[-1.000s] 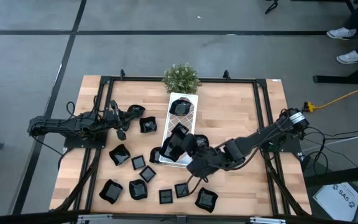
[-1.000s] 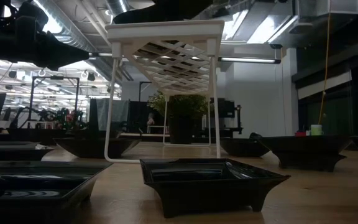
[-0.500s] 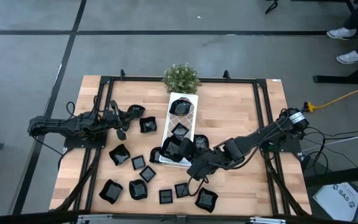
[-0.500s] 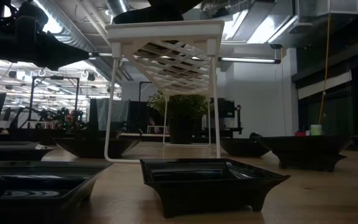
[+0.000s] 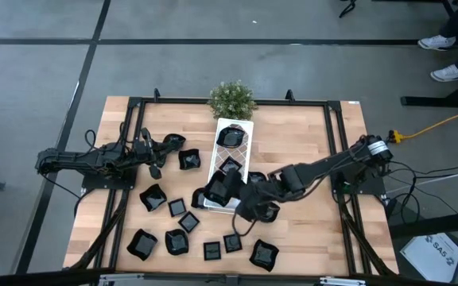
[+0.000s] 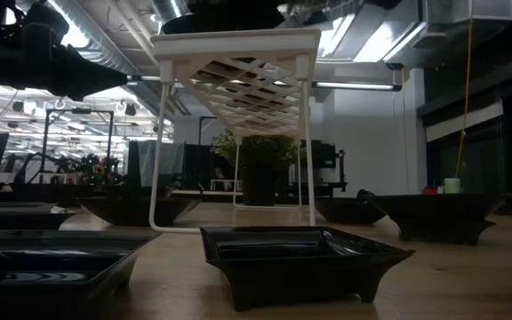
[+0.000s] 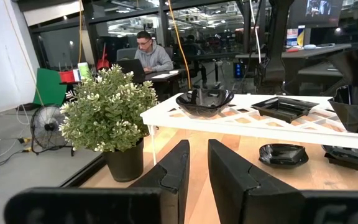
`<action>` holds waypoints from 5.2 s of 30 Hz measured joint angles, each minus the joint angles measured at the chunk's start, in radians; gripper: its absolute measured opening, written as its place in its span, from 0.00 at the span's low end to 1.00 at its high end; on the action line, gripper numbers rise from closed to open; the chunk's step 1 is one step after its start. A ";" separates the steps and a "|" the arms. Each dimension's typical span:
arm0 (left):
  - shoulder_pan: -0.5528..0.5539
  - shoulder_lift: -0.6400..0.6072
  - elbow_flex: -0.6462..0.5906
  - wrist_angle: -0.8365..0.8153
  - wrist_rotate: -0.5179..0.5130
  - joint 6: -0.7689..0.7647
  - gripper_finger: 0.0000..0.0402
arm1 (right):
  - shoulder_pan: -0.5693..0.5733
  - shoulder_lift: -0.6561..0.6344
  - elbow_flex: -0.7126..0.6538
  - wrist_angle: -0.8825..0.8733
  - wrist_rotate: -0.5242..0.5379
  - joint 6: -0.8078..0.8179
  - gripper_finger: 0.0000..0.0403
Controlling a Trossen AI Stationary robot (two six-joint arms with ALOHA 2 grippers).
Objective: Pick & Place Mini shaped plates
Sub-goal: Stack the distorted square plate on top of the distorted square plate on the shelf
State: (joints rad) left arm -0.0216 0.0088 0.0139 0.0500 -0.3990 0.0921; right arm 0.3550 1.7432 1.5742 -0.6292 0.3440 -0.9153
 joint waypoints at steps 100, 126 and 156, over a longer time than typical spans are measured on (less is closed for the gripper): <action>0.000 0.000 0.000 0.000 0.000 0.000 0.13 | 0.173 -0.229 -0.306 -0.130 -0.121 0.992 0.31; 0.000 0.000 0.000 0.000 0.000 0.000 0.13 | 0.424 -0.228 -0.534 0.227 -0.242 1.062 0.31; 0.000 0.000 0.000 0.000 0.000 0.000 0.14 | 0.490 0.030 -0.658 0.713 -0.240 0.807 0.31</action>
State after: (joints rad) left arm -0.0216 0.0090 0.0139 0.0502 -0.3992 0.0921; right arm 0.8452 1.7728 0.9165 0.0842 0.1044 -0.1082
